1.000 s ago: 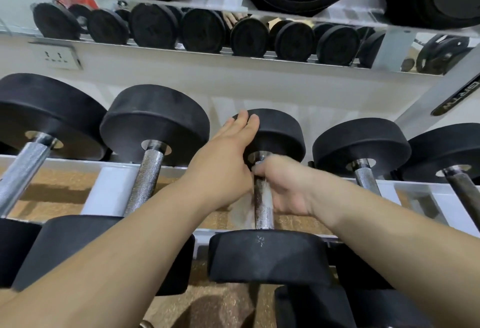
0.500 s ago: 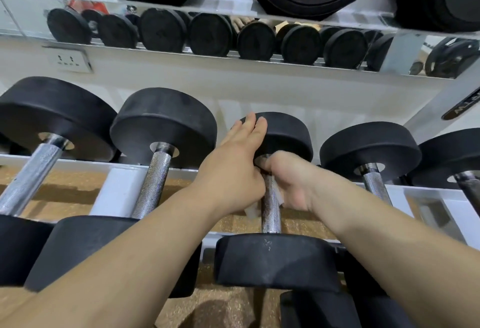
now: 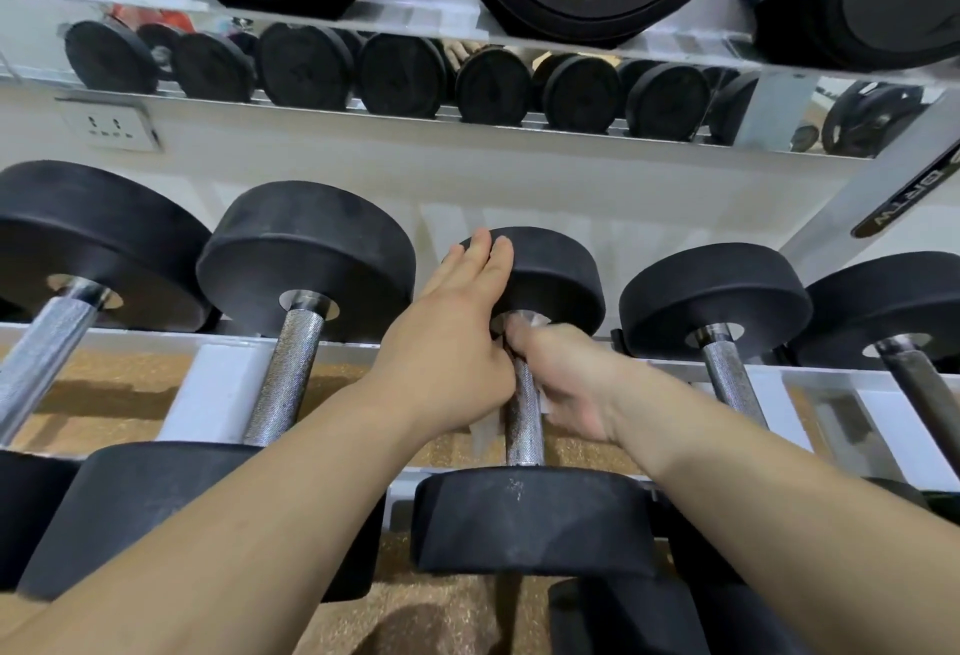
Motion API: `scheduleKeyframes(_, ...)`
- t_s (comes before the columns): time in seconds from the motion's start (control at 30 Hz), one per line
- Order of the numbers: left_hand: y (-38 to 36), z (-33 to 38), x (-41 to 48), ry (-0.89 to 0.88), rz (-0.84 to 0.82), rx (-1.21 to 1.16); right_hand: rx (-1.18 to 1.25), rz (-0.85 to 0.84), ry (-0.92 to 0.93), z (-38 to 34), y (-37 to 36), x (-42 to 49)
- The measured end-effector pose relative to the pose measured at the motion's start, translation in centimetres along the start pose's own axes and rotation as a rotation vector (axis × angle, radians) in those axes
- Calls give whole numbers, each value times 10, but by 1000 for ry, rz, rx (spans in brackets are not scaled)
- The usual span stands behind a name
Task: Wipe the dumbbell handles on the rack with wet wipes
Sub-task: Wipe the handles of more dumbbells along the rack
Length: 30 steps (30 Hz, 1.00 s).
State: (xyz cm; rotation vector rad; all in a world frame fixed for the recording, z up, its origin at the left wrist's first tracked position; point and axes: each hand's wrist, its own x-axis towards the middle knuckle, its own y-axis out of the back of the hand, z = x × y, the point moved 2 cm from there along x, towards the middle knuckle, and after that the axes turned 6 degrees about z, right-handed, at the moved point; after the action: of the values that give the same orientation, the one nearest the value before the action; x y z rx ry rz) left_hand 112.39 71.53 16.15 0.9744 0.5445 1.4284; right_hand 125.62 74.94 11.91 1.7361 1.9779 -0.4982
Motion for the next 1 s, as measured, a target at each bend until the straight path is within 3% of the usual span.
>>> scheduleKeyframes(0.17,-3,0,0,7,11,-7,-188,-170,-98,27,4,-26)
scheduleKeyframes(0.27,-5,0,0,7,22,1,-159,-162,-155,16,3,-22)
scheduleKeyframes(0.37,-6,-1,1,2,36,12,48,-54,-68,-4,-3,-10)
scheduleKeyframes(0.43,-5,-1,1,1,40,14,45,32,6,-3,-4,-7)
scheduleKeyframes(0.5,-5,0,0,2,34,6,-56,39,23,9,-3,-10)
scheduleKeyframes(0.67,-5,0,-1,15,23,13,-602,-75,26,21,8,-35)
scheduleKeyframes(0.8,-1,-3,0,-6,-4,-15,-441,-13,20,3,48,-54)
scheduleKeyframes(0.9,0,-5,0,-2,-16,-36,-299,158,216,-14,62,-69)
scheduleKeyframes(1.0,-1,-7,2,11,-13,-56,-571,282,757,-26,49,-86)
